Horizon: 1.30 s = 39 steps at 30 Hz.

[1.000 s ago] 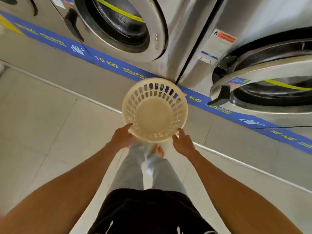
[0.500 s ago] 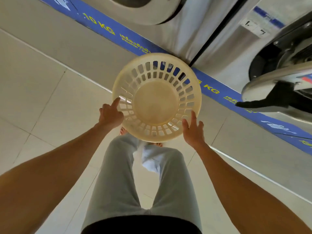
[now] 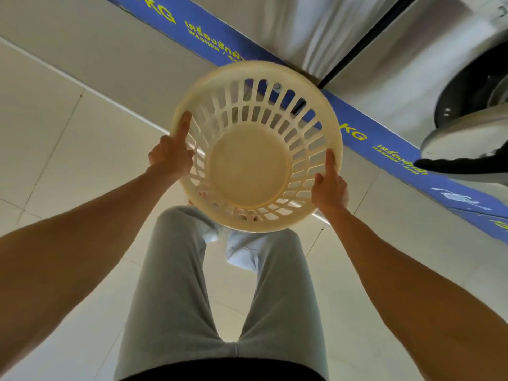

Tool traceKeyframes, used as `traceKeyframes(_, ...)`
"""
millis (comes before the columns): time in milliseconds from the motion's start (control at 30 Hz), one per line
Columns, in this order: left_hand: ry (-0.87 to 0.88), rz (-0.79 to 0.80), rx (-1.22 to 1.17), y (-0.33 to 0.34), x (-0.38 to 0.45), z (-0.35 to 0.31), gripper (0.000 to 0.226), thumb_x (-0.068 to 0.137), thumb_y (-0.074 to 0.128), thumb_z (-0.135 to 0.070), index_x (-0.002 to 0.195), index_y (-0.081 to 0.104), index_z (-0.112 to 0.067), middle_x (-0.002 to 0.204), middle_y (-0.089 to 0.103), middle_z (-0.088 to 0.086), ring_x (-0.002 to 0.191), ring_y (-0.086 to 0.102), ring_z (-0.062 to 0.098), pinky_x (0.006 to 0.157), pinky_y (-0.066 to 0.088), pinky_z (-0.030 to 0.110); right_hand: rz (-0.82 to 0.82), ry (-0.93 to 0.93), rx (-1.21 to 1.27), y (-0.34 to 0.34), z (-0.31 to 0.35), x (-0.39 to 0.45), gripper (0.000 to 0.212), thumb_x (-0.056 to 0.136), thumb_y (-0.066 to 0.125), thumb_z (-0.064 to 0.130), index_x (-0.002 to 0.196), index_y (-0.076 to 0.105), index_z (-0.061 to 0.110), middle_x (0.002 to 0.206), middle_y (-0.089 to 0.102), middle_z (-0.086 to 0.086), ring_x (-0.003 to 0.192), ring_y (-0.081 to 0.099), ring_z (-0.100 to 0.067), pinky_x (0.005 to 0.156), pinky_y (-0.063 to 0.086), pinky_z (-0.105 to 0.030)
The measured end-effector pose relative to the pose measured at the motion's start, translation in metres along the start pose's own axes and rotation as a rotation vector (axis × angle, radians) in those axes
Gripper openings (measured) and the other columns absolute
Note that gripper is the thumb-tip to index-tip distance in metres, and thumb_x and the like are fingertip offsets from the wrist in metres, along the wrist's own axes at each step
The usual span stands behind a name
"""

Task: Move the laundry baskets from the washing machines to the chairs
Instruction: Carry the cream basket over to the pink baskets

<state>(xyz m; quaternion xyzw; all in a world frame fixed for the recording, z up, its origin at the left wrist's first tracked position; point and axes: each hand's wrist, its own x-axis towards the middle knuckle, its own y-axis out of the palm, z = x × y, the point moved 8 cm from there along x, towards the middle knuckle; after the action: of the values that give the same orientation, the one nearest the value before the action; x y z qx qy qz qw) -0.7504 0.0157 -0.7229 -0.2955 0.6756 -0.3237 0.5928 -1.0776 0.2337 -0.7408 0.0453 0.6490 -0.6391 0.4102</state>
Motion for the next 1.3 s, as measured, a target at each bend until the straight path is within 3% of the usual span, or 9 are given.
traceKeyframes(200,-0.104,0.128,0.008,-0.044,-0.075,0.030,0.084,0.089,0.050,-0.021,0.152,0.003,-0.050,0.120,0.063,0.018,0.103,0.063,0.039,0.080,0.050,0.042,0.201,0.005,-0.025,-0.044,0.010,-0.055,0.066,0.099,0.045,0.019,0.160,0.029,0.040,0.152,0.052,-0.010,0.135,0.050,-0.038,0.109,0.041,-0.041)
traceKeyframes(333,-0.171,0.141,-0.065,-0.075,-0.151,0.052,0.087,0.091,0.052,-0.018,0.153,-0.001,-0.048,0.095,0.060,0.012,0.072,0.056,0.028,0.062,0.046,0.036,0.209,-0.005,0.027,-0.072,0.016,-0.119,0.066,0.099,0.043,0.019,0.158,0.029,0.046,0.145,0.058,-0.013,0.129,0.054,-0.039,0.104,0.044,-0.041)
traceKeyframes(567,-0.206,0.078,-0.240,-0.099,-0.241,0.086,0.093,0.089,0.053,-0.016,0.152,-0.008,-0.048,0.083,0.063,0.007,0.067,0.067,0.023,0.062,0.061,0.038,0.233,-0.071,0.036,-0.124,0.041,-0.171,0.067,0.095,0.042,0.023,0.153,0.032,0.055,0.131,0.064,-0.015,0.106,0.065,-0.036,0.096,0.053,-0.046)
traceKeyframes(667,-0.234,0.039,-0.296,-0.104,-0.268,0.099,0.095,0.088,0.055,-0.016,0.153,-0.008,-0.045,0.087,0.063,0.008,0.071,0.068,0.025,0.065,0.062,0.039,0.186,-0.081,-0.023,-0.138,0.060,-0.183,0.064,0.097,0.041,0.023,0.152,0.034,0.055,0.129,0.063,-0.015,0.108,0.063,-0.035,0.089,0.047,-0.037)
traceKeyframes(767,-0.289,-0.008,-0.312,-0.107,-0.292,0.120,0.094,0.088,0.055,-0.016,0.153,-0.007,-0.043,0.091,0.063,0.010,0.078,0.068,0.027,0.070,0.061,0.041,0.156,-0.142,-0.073,-0.140,0.084,-0.203,0.061,0.099,0.040,0.021,0.153,0.037,0.051,0.133,0.061,-0.017,0.116,0.060,-0.037,0.084,0.036,-0.037)
traceKeyframes(933,-0.326,-0.075,-0.391,-0.108,-0.320,0.176,0.091,0.087,0.054,-0.015,0.154,0.000,-0.045,0.115,0.063,0.015,0.084,0.067,0.028,0.075,0.061,0.038,0.158,-0.255,-0.040,-0.131,0.127,-0.238,0.060,0.099,0.040,0.021,0.149,0.041,0.054,0.136,0.062,-0.011,0.110,0.062,-0.031,0.083,0.043,-0.035)
traceKeyframes(1033,-0.339,-0.134,-0.443,-0.112,-0.331,0.206,0.088,0.089,0.054,-0.014,0.154,0.004,-0.045,0.125,0.060,0.017,0.082,0.061,0.025,0.070,0.056,0.033,0.163,-0.332,-0.027,-0.125,0.152,-0.258,0.061,0.099,0.038,0.020,0.149,0.039,0.055,0.131,0.064,-0.005,0.095,0.060,-0.025,0.074,0.045,-0.032)
traceKeyframes(1167,-0.364,-0.199,-0.521,-0.110,-0.350,0.248,0.085,0.089,0.054,-0.016,0.153,0.007,-0.047,0.124,0.062,0.016,0.080,0.063,0.025,0.067,0.056,0.032,0.155,-0.425,-0.076,-0.115,0.191,-0.286,0.065,0.098,0.037,0.017,0.151,0.036,0.054,0.109,0.062,-0.002,0.080,0.058,-0.019,0.063,0.043,-0.031)
traceKeyframes(1300,-0.416,-0.262,-0.611,-0.102,-0.381,0.294,0.085,0.091,0.053,-0.015,0.152,0.006,-0.050,0.123,0.063,0.014,0.082,0.067,0.026,0.063,0.059,0.034,0.129,-0.526,-0.131,-0.098,0.231,-0.323,0.067,0.098,0.034,0.018,0.154,0.030,0.055,0.106,0.061,-0.005,0.086,0.056,-0.024,0.070,0.043,-0.034)
